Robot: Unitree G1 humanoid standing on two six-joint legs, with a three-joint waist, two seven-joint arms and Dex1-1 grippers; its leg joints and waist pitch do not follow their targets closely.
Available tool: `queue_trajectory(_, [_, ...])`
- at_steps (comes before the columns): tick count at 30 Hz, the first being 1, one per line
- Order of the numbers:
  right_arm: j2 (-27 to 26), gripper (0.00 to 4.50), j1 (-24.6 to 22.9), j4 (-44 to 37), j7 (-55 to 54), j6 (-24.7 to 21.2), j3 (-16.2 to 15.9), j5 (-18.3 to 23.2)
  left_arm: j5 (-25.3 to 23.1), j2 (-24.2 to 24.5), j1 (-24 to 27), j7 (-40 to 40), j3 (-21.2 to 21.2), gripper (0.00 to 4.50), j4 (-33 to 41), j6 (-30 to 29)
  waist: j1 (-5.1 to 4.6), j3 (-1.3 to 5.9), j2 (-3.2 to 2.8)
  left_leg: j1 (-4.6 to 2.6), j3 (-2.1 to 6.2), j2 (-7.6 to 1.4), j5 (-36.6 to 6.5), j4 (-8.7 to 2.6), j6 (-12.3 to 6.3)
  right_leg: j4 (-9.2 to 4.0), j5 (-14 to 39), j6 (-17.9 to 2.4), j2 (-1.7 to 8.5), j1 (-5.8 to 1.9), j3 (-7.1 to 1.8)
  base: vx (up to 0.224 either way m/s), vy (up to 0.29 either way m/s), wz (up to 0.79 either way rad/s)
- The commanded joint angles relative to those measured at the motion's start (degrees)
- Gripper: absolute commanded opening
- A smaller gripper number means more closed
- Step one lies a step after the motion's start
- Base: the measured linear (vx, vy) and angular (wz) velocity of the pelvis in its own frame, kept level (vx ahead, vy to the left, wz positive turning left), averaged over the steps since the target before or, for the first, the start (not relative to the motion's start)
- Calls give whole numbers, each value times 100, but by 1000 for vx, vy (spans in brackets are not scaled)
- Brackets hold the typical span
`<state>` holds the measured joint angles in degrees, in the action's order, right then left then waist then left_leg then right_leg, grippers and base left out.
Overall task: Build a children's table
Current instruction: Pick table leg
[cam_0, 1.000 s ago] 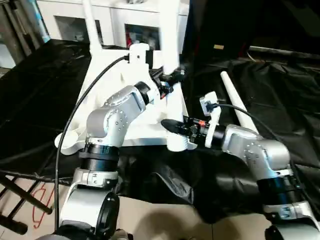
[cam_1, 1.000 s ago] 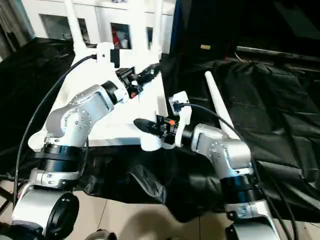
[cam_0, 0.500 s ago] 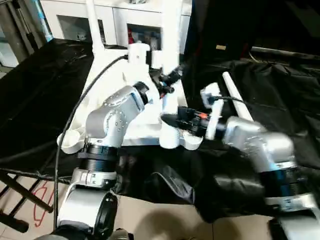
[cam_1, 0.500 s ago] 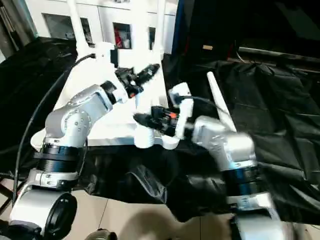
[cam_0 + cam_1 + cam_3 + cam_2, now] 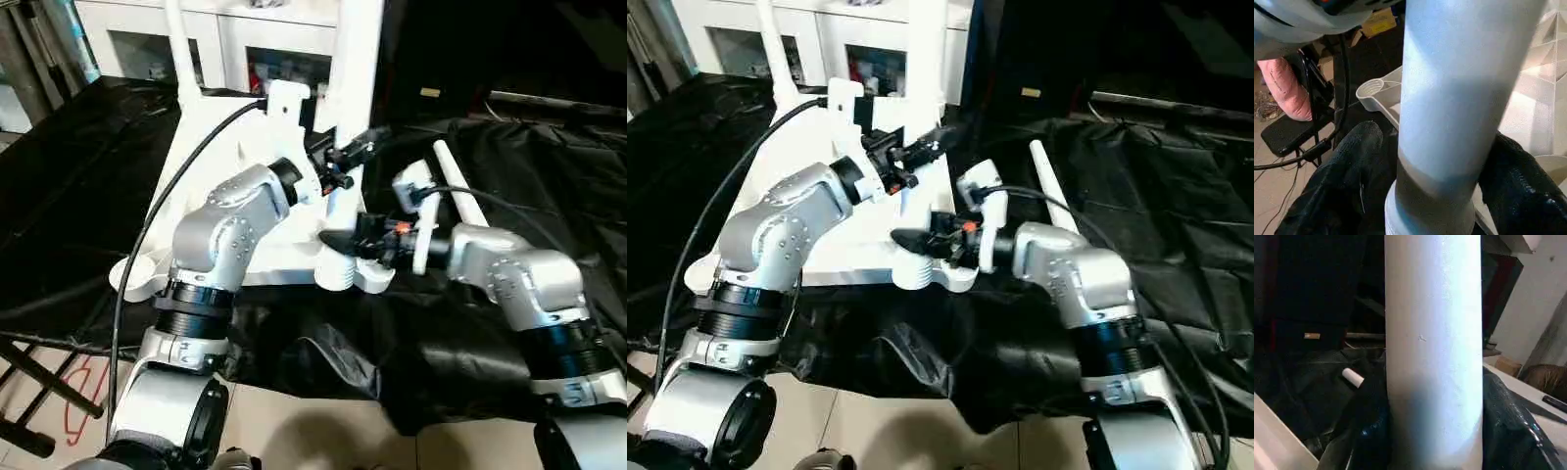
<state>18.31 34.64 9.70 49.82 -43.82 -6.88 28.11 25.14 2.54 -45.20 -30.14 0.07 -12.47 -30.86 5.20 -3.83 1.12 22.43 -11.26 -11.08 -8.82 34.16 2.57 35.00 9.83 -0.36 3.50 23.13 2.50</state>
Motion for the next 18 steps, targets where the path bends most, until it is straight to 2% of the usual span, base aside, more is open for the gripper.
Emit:
queue_trajectory(1, [14, 316, 101, 61, -50, -98, -16, -78, -28, 0, 10, -110, -87, 184, 189, 64, 9, 465, 64, -139, 99, -187, -932, -325, -46, -405, 1170, -1040, 408, -281, -210, 0, 0, 0])
queue_trajectory(15, [-49, 316, 93, 125, -112, -188, 13, -99, -23, 14, 116, -307, -263, 184, 385, 82, 3, 464, 74, -139, 98, -191, -935, -327, -27, -407, 1244, -991, 409, -281, -212, 0, 0, 0])
queue_trajectory(17, [-58, 280, 99, 139, -118, -186, 11, -97, -19, 19, 124, -314, -269, 184, 397, 75, 3, 464, 75, -138, 97, -190, -936, -325, -28, -410, 1250, -987, 411, -281, -213, 0, 0, 0])
queue_trajectory(18, [-67, 280, 105, 154, -124, -186, 12, -94, -14, 25, 128, -315, -269, 184, 400, 73, 4, 467, 76, -139, 99, -193, -927, -325, -29, -405, 1244, -993, 414, -282, -213, 0, 0, 0])
